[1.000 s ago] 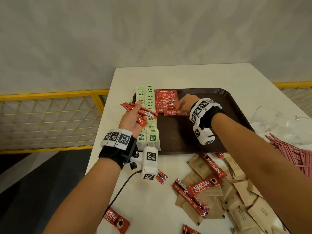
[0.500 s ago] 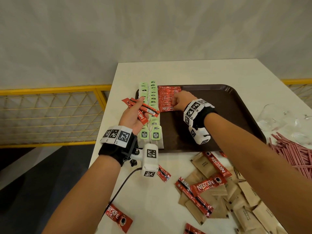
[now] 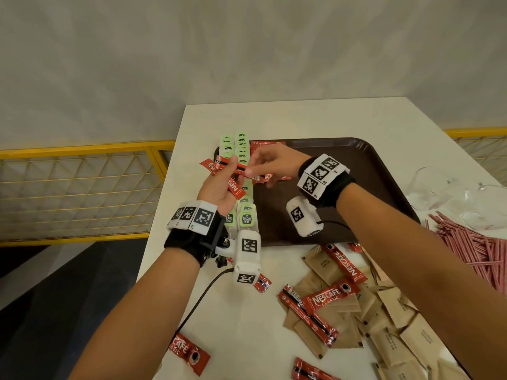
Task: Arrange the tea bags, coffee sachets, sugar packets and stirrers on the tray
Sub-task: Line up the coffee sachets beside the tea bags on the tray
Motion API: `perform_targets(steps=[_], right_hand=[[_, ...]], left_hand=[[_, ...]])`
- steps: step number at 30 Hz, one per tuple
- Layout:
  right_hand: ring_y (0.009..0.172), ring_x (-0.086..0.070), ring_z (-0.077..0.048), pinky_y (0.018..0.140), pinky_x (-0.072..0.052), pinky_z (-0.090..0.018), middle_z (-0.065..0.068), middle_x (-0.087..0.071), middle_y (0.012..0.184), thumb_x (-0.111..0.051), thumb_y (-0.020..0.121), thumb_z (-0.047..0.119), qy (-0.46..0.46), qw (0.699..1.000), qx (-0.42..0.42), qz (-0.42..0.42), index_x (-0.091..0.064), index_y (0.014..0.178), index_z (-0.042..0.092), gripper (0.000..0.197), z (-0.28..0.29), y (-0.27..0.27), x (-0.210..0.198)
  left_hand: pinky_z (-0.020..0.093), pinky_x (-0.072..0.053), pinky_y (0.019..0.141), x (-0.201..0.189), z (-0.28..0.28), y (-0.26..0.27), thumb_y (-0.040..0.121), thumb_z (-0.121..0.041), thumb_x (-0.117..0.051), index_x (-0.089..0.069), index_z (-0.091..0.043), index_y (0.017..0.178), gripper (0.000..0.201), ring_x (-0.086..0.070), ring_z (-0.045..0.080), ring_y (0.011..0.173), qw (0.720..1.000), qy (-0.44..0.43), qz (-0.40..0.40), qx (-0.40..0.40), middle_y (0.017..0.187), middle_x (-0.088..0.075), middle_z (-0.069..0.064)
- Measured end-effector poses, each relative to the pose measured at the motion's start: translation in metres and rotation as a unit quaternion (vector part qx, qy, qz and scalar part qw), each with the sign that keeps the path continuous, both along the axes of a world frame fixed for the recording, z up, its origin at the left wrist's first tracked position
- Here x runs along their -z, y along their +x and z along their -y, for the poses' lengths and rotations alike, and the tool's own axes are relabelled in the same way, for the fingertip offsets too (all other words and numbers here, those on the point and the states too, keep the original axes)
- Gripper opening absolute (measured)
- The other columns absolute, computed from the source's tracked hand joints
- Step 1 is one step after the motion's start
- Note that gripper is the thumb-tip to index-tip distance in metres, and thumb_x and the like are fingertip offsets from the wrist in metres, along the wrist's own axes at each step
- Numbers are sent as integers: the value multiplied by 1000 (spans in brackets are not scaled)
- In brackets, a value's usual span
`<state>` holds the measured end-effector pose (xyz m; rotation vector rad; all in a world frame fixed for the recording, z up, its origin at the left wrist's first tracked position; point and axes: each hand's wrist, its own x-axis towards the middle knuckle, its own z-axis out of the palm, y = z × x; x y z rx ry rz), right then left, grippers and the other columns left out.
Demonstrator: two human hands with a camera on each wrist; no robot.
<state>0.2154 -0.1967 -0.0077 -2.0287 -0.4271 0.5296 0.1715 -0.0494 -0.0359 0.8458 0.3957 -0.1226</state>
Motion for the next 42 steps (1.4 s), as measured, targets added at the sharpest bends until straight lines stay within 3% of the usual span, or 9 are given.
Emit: perform_targets(steps=[3,8,11,19,25,28,33,37,42], right_hand=[[63,-58,-16,47,-51,-23,-7,-56,79,-67,85,13,-7,998,-31,59,-47,76,17,22,-9,-5,0],[75,-45,-16,69,-34,-25,-2,-50,79,-59,84,4,-148,935,-84,312,-45,77,14,18,-10,-11,0],[79,-43,-14,68,-29,-23,-3,-51,85,-62,83,5,-158,934,-94,307,-52,82,11,11,-8,-13,-1],[89,-41,-15,71,-29,-23,-6,-55,95,-64,81,7,-177,917,-50,353,-57,98,5,19,-7,-12,-3],[93,-50,-15,84,-39,-25,-8,-55,101,-68,83,14,-77,964,0,253,-61,96,6,17,1,-12,2],[93,-53,-13,85,-43,-21,-3,-58,99,-65,86,11,-31,979,19,201,-59,103,4,20,-2,-11,-1],[90,-57,-14,87,-46,-30,-8,-65,102,-68,84,16,-128,981,-10,146,-64,106,9,23,-4,-4,-11],[70,-53,-9,71,-47,-26,3,-57,78,-69,82,10,-60,993,25,94,-57,111,11,31,-4,-7,-15],[63,-53,-15,50,-48,-22,-5,-51,76,-67,81,-2,165,978,126,-19,-19,143,30,84,-3,-12,-23]], left_hand=[[13,-45,44,-3,3,-2,93,-26,-54,-60,-13,95,15,-57,4,50,1000,10,14,21,69,-63,0],[11,-30,34,1,-3,-4,91,-29,-57,-56,-15,86,15,-40,2,44,999,10,-16,49,67,-49,-1],[12,-31,33,0,-4,-4,95,-15,-51,-55,-11,85,11,-44,2,40,999,6,-18,39,65,-53,1],[11,-29,35,-8,-1,-8,91,-19,-58,-57,-15,87,6,-40,2,46,998,-7,9,55,68,-52,1],[11,-31,32,-3,-4,-3,92,0,-48,-54,-8,97,11,-45,2,40,999,15,-2,42,55,-60,0],[11,-32,33,1,-3,-1,93,-3,-50,-53,-7,105,14,-45,2,41,998,24,-1,55,70,-58,3],[12,-32,32,3,-1,-3,93,-9,-52,-56,-12,97,6,-45,2,40,998,35,-11,50,67,-52,1],[12,-33,34,2,1,-5,90,-15,-60,-58,-14,114,25,-41,2,43,997,57,22,56,74,-57,0],[13,-33,35,-3,2,-9,86,-16,-66,-58,-15,120,35,-43,2,45,991,86,31,100,78,-56,-1]])
